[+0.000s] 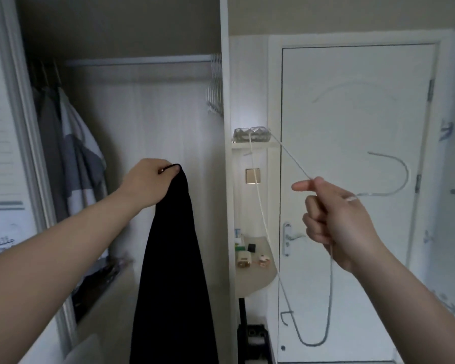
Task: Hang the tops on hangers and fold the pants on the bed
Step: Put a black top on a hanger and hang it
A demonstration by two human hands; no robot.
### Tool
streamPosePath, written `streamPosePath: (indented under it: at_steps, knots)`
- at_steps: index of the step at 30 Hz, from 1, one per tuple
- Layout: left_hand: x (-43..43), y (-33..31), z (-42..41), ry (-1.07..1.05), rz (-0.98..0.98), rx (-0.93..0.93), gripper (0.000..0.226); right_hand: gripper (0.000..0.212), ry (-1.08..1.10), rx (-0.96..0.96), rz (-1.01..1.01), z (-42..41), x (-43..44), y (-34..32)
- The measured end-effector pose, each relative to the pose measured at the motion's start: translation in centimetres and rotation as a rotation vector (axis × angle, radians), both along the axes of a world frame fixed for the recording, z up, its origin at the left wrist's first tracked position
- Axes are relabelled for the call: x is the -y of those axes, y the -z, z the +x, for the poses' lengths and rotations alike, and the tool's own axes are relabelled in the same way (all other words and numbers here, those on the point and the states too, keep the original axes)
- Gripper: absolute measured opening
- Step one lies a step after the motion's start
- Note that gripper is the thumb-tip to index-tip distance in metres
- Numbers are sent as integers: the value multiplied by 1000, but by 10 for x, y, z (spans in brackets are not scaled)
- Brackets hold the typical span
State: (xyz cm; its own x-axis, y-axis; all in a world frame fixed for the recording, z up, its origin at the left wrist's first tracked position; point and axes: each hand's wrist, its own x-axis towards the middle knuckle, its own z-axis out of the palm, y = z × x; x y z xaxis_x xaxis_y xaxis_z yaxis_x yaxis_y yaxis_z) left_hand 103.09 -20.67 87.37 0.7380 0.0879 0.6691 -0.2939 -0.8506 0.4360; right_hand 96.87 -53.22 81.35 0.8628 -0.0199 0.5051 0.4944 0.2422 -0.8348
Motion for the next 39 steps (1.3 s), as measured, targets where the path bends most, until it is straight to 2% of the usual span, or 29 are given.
streamPosePath:
  at_steps: [2,4,7,9,12,16,23,28,31,35,39]
  knots:
    - [8,9,-10,73,-143,-77,41,35,-47,41,-40,-21,6,17]
    - [17,19,-21,166,-368,-171,36,33,-79,73,-95,-48,8,37]
    - [33,35,-37,275,-584,-343,26,41,-109,58,-169,-89,4,67]
    - [41,44,-48,321,-615,-452,23,44,-99,24,-196,-110,-1,85]
    - [53,59,-59,343,-560,-524,21,36,-56,-2,-242,-125,-5,105]
    - [66,77,-65,335,-487,-518,24,35,27,-17,-314,-134,-1,118]
    - [73,95,-73,392,-587,-525,20,38,36,-43,-350,-140,9,128]
    - [75,99,-79,384,-694,-522,29,37,45,-50,-369,-142,7,141]
    - [78,99,-86,355,-597,-468,33,35,38,-86,-401,-142,-1,147]
    - [83,100,-106,357,-164,-315,38,32,11,-135,-445,-141,-11,152]
    - [92,105,-122,426,100,-334,41,36,-9,-247,-660,-129,-28,152]
